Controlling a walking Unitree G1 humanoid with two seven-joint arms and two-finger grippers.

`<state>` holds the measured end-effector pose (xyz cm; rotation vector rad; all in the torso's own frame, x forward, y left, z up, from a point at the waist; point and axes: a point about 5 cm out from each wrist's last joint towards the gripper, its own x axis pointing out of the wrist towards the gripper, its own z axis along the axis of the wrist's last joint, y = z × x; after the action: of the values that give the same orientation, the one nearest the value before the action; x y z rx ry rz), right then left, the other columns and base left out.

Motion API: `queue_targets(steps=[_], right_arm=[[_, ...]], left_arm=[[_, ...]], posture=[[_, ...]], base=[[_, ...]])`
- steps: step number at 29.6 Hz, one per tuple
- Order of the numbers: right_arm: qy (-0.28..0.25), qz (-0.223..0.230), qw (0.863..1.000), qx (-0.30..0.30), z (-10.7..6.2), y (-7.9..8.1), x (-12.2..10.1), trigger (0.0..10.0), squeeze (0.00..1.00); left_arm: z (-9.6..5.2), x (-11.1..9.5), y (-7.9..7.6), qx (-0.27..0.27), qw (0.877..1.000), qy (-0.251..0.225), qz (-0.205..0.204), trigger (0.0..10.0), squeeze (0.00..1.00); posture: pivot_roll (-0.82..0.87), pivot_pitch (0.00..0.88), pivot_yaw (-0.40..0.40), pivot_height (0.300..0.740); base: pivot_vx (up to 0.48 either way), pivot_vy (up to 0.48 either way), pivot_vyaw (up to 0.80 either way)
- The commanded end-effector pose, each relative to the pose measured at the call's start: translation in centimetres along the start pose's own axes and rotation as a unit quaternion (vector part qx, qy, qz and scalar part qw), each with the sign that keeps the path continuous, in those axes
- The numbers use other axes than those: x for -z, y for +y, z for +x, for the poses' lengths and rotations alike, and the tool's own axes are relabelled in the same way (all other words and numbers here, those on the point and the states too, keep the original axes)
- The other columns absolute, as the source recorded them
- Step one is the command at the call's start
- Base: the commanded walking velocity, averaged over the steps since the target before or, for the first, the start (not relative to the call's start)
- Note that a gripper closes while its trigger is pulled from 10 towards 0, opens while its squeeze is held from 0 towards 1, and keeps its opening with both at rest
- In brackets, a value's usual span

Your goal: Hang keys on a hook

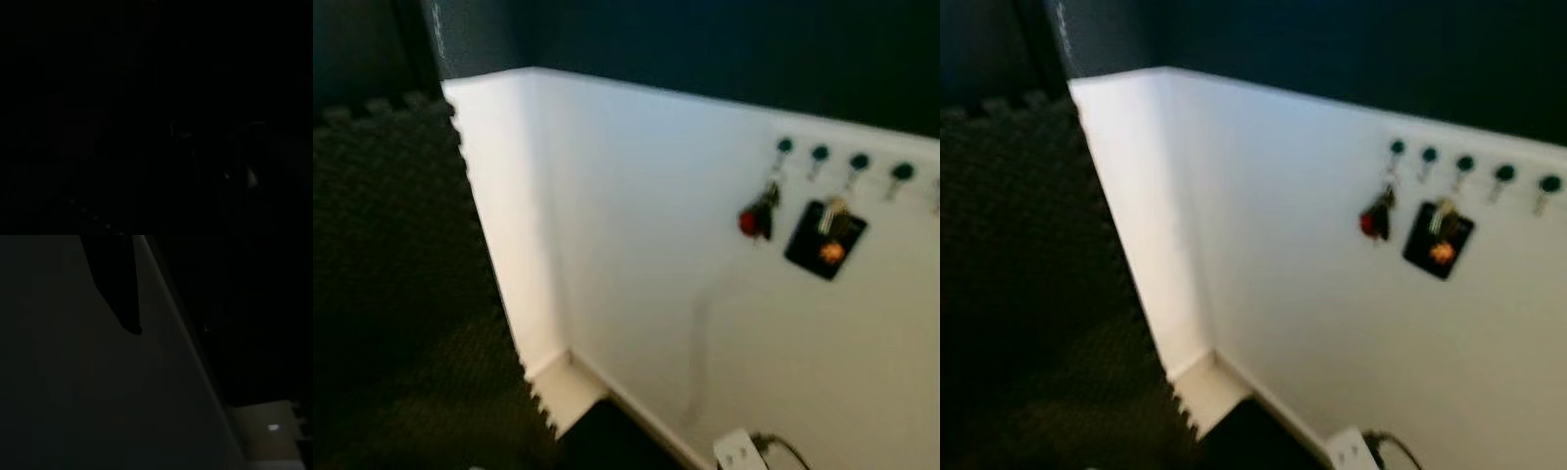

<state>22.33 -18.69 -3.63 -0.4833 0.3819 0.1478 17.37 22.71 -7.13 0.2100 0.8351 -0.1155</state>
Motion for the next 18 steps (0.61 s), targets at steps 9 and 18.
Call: queue_targets(steps=[9,18], right_arm=[[0.01,0.001,1.0,-0.007,-0.3,0.5,0.4,10.0,0.0],[0.012,0.005,1.0,-0.004,-0.5,0.4,0.6,10.0,0.0]], left_arm=[[-0.1,0.3,0.1,-0.002,1.0,0.003,0.003,10.0,0.0],[0.1,-1.2,0.6,-0.007,0.999,-0.029,0.023,10.0,0.0]], posture=[[0.05,0.09,0.033,0.74],[0.05,0.095,0.035,0.74]], base=[[0.0,0.0,0.0],[0.0,0.0,0.0]])
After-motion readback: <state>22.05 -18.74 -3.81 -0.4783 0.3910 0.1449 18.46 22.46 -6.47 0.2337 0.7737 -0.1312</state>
